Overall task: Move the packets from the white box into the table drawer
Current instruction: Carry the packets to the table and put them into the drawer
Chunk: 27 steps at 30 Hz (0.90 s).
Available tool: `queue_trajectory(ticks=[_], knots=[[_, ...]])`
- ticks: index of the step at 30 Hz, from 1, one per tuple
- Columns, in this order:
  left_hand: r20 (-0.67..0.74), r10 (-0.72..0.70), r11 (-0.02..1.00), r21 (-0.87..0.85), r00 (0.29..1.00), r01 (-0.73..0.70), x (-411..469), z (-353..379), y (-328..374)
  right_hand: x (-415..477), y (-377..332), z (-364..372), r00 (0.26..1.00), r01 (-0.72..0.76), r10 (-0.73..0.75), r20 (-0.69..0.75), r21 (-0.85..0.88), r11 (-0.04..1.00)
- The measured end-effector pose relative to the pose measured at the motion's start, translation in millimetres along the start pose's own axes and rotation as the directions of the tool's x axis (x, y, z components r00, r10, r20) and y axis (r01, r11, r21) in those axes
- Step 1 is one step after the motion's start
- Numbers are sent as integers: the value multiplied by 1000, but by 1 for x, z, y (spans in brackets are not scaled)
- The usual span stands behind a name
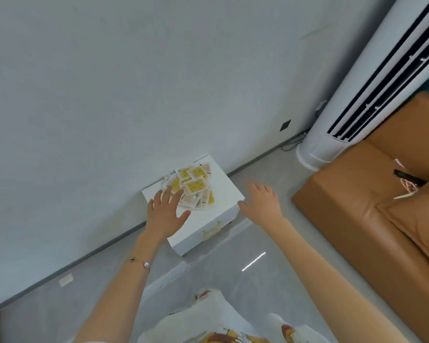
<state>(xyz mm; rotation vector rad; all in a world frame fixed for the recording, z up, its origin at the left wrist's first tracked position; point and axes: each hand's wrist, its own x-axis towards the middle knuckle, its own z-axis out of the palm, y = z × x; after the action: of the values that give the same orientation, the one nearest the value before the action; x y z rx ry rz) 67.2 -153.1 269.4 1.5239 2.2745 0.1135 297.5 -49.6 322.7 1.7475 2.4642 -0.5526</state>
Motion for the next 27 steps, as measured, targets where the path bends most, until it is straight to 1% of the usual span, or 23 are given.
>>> queue_trajectory(ticks=[5,9,13,17,21,24,26,27], knots=[[0,-138,990,-32,990,137,32,3,-29,69,-20,21,990,101,-97,101,-35,994],[78,-208,976,-48,975,212,61,5,-48,111,-26,32,981,93,-84,177,-40,995],[95,-246,967,-44,965,251,95,10,-57,150,-22,41,977,89,-81,199,-30,996],[114,-304,941,-121,946,317,127,25,-58,195,-12,60,960,76,-65,273,-33,997],[134,-392,885,-216,910,413,180,69,-70,257,-5,110,939,85,-74,335,-18,996],[185,-475,824,-249,860,508,232,123,-85,313,-4,168,922,99,-100,374,21,995],[260,-526,756,-295,810,585,267,167,-94,349,-3,216,911,90,-109,397,67,994],[291,-553,704,-339,781,624,283,190,-98,365,-2,240,906,81,-110,408,88,993]])
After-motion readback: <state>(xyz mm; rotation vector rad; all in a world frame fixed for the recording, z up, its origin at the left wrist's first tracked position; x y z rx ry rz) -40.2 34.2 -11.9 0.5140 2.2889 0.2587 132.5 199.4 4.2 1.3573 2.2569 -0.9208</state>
